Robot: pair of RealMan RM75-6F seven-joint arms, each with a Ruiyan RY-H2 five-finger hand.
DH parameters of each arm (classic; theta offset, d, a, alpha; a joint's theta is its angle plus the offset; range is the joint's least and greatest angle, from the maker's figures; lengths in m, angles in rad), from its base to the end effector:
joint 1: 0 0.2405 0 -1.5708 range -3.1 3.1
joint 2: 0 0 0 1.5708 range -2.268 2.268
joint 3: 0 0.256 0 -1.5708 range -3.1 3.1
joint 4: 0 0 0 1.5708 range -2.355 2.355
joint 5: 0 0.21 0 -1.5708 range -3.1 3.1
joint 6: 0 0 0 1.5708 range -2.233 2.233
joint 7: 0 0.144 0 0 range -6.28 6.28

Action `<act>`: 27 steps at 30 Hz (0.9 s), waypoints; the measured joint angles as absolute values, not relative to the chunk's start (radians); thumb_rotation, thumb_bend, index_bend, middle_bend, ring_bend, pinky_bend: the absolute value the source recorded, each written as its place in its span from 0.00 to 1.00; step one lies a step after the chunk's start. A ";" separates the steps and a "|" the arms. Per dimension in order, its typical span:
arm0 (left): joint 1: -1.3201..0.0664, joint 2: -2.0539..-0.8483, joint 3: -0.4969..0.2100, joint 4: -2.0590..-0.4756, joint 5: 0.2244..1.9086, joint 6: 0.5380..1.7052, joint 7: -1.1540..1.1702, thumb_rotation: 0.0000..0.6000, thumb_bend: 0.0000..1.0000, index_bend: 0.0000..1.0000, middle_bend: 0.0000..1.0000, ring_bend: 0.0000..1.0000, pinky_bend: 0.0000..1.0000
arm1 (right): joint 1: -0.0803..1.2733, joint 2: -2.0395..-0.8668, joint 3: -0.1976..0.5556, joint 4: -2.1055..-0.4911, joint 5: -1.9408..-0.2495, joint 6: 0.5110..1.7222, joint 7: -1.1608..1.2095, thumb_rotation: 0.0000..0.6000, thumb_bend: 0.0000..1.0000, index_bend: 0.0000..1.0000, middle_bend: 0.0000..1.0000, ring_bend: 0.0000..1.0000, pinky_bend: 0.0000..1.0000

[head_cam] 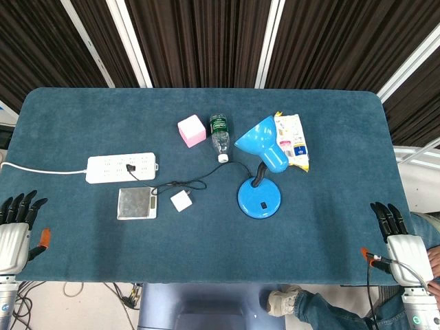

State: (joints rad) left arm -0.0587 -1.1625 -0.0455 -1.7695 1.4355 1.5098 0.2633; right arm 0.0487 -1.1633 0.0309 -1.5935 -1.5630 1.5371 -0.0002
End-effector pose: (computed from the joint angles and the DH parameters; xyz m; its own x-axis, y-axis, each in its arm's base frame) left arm -0.2873 0.1693 0.1383 0.4483 0.0219 0.8936 0.8913 0.0652 -0.4488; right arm -0.3072 -0.1656 0.1474 0.3750 0.0155 0.9269 -0.9261 -0.0380 0.3753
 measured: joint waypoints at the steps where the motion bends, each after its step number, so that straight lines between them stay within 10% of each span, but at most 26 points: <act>1: -0.059 -1.162 -0.046 -1.769 1.436 1.510 0.263 1.00 0.47 0.17 0.04 0.00 0.00 | 0.049 -1.163 0.031 -1.594 -1.563 1.537 0.000 1.00 0.27 0.00 0.11 0.03 0.99; 27: -0.058 -1.163 -0.047 -1.768 1.437 1.512 0.263 1.00 0.47 0.17 0.04 0.00 0.00 | 0.052 -1.163 0.023 -1.605 -1.576 1.518 0.000 1.00 0.27 0.00 0.11 0.08 1.00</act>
